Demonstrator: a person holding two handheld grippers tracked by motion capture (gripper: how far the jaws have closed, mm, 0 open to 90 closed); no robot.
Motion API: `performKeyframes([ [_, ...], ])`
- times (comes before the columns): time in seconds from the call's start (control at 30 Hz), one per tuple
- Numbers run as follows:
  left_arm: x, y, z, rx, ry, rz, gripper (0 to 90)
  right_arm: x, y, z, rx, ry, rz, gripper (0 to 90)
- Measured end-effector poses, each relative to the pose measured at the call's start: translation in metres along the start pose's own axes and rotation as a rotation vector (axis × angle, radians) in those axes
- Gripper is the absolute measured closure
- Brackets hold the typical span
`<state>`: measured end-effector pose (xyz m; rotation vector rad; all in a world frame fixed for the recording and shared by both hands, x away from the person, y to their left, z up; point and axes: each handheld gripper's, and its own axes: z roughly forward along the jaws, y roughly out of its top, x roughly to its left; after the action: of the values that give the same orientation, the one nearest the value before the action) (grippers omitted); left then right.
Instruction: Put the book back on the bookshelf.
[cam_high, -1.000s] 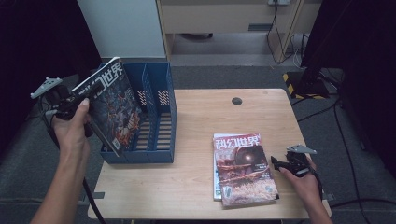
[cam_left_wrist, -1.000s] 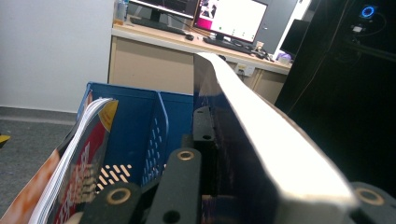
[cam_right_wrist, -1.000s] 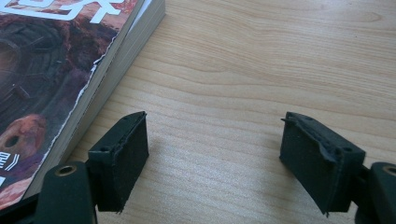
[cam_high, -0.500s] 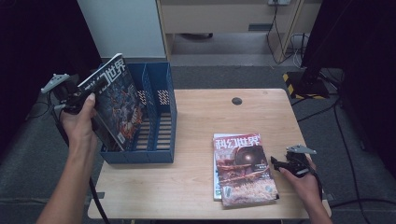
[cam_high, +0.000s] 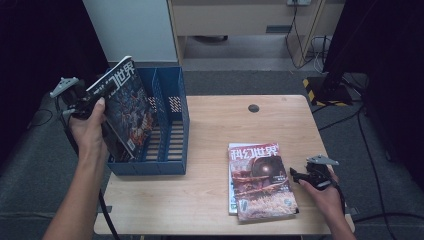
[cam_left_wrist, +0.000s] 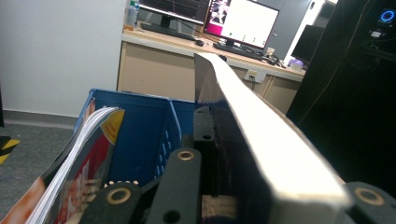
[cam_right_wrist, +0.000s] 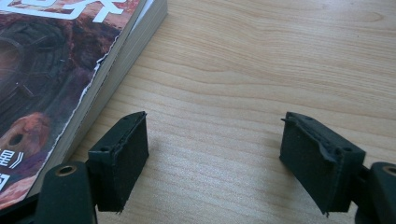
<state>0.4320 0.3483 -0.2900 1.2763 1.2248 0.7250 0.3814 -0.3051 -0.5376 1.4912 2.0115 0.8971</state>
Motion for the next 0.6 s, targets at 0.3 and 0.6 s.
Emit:
performKeyframes([
  [0.3,0.000,-0.005,0.009,-0.003,0.007,-0.003,81.9,0.000,0.000,0.000,0.001,0.001,0.001,23.5],
  [0.6,0.000,-0.015,0.017,-0.006,0.002,-0.014,81.8,0.000,0.000,0.000,0.001,0.002,0.002,23.5],
])
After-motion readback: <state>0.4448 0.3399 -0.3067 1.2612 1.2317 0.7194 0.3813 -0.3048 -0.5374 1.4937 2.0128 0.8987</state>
